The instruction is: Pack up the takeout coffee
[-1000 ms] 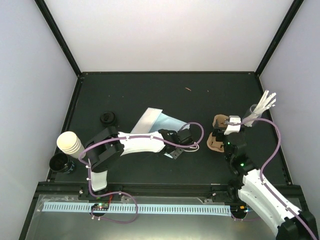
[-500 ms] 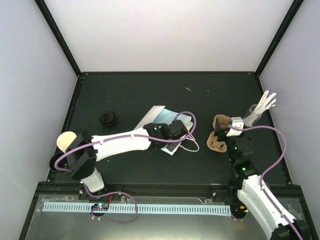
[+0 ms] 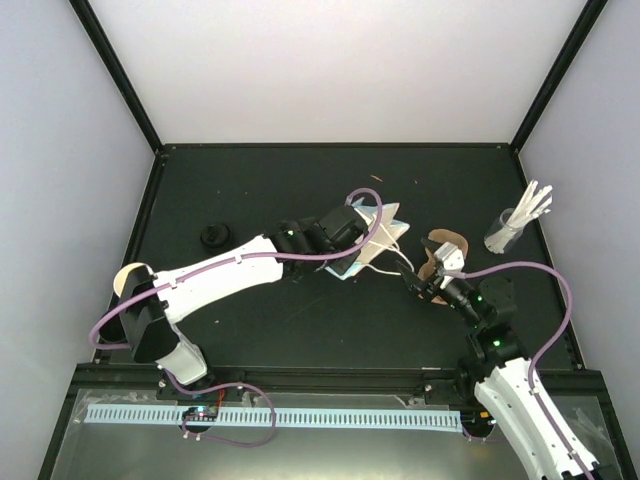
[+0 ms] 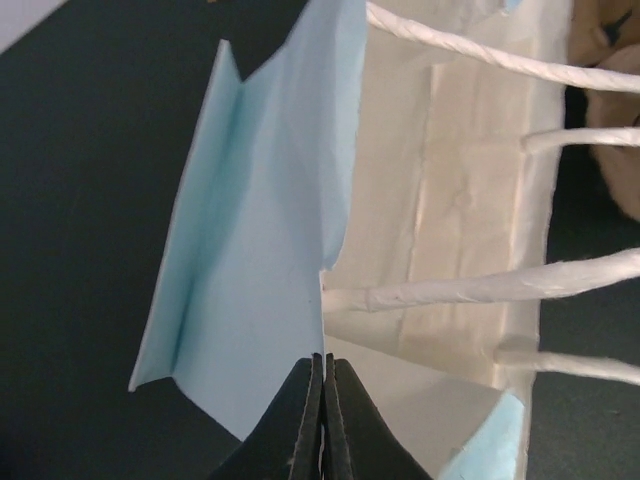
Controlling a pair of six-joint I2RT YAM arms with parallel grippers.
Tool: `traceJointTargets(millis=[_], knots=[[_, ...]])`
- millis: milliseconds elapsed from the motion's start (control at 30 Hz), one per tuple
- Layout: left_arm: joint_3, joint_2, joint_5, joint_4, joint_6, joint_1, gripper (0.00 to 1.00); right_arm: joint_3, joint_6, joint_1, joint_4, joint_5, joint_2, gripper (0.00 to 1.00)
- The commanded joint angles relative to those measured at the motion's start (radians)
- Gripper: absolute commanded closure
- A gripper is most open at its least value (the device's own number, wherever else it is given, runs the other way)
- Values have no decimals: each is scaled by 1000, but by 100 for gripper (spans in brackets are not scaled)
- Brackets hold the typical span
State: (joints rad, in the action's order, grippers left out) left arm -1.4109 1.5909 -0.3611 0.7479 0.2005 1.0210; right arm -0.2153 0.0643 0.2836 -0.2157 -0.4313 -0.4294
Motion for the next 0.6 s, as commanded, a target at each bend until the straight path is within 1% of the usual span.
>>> traceJointTargets(millis=[0,100,200,300,433,567], knots=[[-85,-38,28,36,-49,-1,98,-5,22,0,78,-152,29,21],[-91,-43,62,22,-50,-1,98,-5,35,4,67,-233,3,29],[-95,-34,84,13,-53,-1,98,-23,34,18,65,-268,-28,32],[-104,-17,94,23,-52,-1,98,-44,23,35,77,-248,-30,33],[-106,-11,121,18,-55,-1,98,-66,-71,45,84,-160,-69,43],[-108,-18,158,3,-58,-1,99,-77,-74,44,99,-149,-136,52]])
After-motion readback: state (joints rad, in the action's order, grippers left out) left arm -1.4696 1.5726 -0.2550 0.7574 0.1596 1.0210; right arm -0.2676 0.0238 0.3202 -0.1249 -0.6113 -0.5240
